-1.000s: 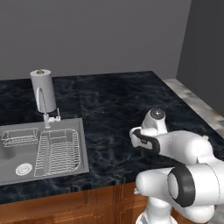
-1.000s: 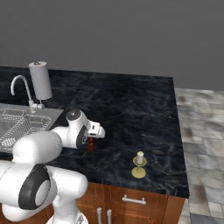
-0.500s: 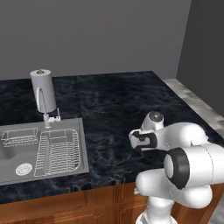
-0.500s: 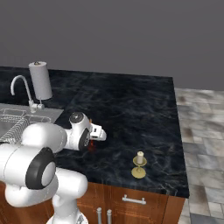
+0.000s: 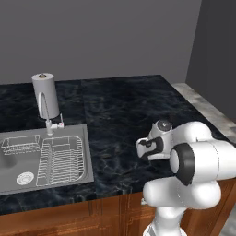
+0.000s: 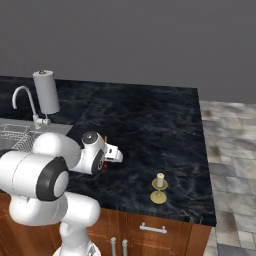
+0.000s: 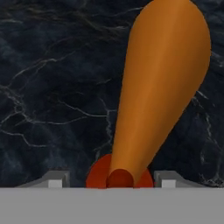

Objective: Pick the candle and candle from the dining table and place them in the open cabinet. Close the cabinet after placing the objects.

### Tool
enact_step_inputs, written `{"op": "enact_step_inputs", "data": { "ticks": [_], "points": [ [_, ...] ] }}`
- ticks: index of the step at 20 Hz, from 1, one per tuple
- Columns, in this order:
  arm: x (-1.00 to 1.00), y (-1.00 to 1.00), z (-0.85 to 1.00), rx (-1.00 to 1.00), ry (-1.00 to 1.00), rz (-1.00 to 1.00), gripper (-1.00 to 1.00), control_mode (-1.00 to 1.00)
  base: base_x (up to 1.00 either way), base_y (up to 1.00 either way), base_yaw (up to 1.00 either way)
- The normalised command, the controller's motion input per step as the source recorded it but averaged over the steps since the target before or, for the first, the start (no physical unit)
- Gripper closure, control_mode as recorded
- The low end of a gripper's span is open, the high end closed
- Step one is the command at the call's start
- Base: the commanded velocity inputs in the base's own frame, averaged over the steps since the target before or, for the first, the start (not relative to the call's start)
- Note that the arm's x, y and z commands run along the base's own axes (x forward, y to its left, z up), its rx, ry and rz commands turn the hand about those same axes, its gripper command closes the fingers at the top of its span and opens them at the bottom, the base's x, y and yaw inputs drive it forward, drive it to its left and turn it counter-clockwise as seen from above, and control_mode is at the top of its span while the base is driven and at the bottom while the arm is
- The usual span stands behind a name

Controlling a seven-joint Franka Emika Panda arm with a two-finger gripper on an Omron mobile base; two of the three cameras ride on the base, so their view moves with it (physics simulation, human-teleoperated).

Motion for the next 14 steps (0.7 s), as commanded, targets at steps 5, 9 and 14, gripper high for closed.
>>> {"op": "enact_step_inputs", "data": {
  "ticks": [5, 9, 14],
  "points": [
    [-0.04, 0.0, -0.25, 0.0, -0.02, 0.0, 1.0, -1.0, 0.0, 0.0, 0.0],
    [-0.02, 0.0, -0.03, 0.0, -0.01, 0.0, 1.0, -1.0, 0.0, 0.0, 0.0],
    [-0.14, 0.0, 0.0, 0.0, -0.13, 0.0, 1.0, -1.0, 0.0, 0.0, 0.0]
  ]
}}
